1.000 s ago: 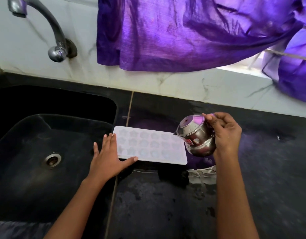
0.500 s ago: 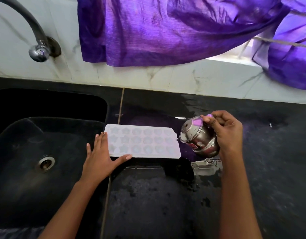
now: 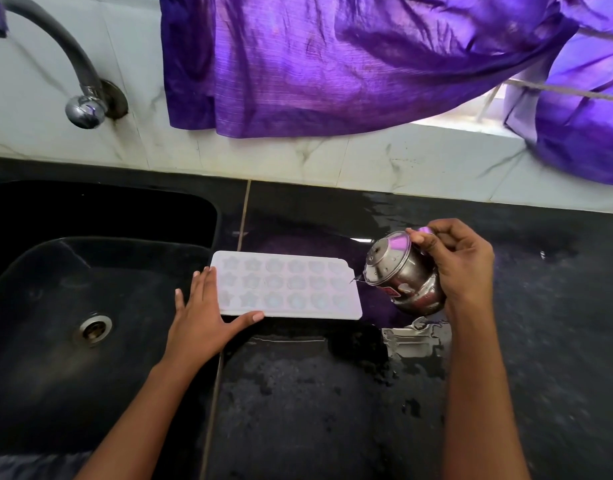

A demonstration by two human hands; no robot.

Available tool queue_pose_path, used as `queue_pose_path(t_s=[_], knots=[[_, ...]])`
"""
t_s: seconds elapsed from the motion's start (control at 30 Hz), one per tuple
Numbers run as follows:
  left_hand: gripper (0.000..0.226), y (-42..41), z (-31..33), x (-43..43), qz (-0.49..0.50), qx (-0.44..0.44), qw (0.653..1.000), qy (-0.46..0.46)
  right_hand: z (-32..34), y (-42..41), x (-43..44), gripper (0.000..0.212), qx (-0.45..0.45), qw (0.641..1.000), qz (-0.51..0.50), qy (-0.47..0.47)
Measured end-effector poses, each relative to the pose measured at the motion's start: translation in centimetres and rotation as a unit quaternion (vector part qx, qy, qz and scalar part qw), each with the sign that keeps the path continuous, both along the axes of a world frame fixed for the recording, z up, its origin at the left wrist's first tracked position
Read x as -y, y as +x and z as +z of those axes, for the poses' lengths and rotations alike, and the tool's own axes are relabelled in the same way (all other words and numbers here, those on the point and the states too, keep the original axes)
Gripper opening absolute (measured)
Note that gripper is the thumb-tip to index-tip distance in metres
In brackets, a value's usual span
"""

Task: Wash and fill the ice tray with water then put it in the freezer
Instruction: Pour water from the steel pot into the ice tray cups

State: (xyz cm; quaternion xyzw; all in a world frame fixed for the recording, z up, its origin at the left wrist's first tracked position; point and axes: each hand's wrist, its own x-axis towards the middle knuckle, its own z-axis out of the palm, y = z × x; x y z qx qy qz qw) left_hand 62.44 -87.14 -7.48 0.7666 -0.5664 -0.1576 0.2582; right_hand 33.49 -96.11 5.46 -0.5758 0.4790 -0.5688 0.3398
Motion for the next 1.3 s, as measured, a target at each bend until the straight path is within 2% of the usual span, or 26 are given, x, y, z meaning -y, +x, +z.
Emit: queue_pose_path(t_s=[0.5, 0.77, 0.9, 1.3], knots=[[0.12, 0.1, -0.3, 0.1, 0.001, -0.002, 1.0, -0.007, 0.3, -0.3, -0.3, 0.018, 0.007, 1.0, -0.004, -0.002], [0.12, 0.1, -0.4, 0.1, 0.001, -0.005, 1.0, -0.008, 0.2, -0.3, -0.5, 0.016, 0.112, 0.993, -0.002, 0.025], [0.122, 0.1, -0.4, 0.1, 0.001, -0.009, 1.0, -0.008, 0.2, 0.3, -0.6, 0.015, 0.137, 0.99, 0.009, 0.037], [0.13, 0.3, -0.5, 0.0, 0.0, 0.002, 1.0, -0.006, -0.3, 2.4, -0.5, 0.018, 0.096, 0.993, 0.053, 0.046]])
